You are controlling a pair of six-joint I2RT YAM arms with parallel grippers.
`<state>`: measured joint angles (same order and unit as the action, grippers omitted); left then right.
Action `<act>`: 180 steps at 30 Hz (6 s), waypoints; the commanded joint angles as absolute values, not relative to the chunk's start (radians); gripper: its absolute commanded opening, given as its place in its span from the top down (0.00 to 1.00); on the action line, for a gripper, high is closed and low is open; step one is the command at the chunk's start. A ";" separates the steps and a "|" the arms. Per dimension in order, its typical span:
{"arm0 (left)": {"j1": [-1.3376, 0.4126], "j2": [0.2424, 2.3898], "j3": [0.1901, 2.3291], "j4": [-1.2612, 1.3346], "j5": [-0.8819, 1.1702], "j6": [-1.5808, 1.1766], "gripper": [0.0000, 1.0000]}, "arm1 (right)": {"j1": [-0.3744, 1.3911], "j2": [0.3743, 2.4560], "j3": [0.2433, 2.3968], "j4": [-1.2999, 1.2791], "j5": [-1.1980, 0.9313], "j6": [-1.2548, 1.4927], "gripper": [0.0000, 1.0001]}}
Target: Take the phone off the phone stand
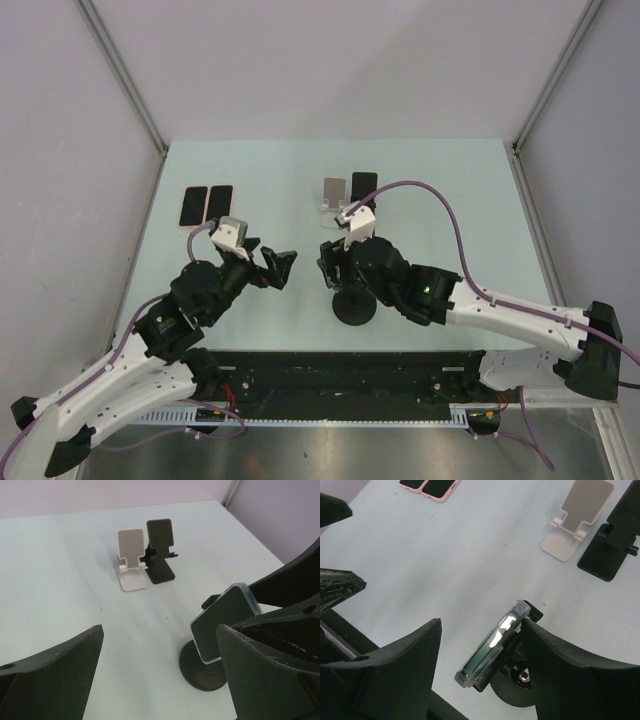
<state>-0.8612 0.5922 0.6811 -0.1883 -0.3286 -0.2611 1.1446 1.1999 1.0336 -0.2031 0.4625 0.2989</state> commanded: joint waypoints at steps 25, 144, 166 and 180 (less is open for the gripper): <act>-0.778 0.758 0.807 -0.242 0.187 0.056 0.00 | 0.821 1.169 1.129 -0.337 -0.321 -0.231 1.00; -0.489 1.209 0.851 -0.209 1.026 0.353 0.90 | 0.873 1.141 1.124 -0.719 -0.454 -0.489 1.00; -0.511 1.069 0.835 -0.253 0.831 0.363 0.01 | 0.896 1.173 1.131 -0.689 -0.430 -0.477 1.00; -0.658 1.077 0.856 -0.287 0.727 0.417 0.05 | 0.936 1.207 1.147 -0.686 -0.400 -0.477 1.00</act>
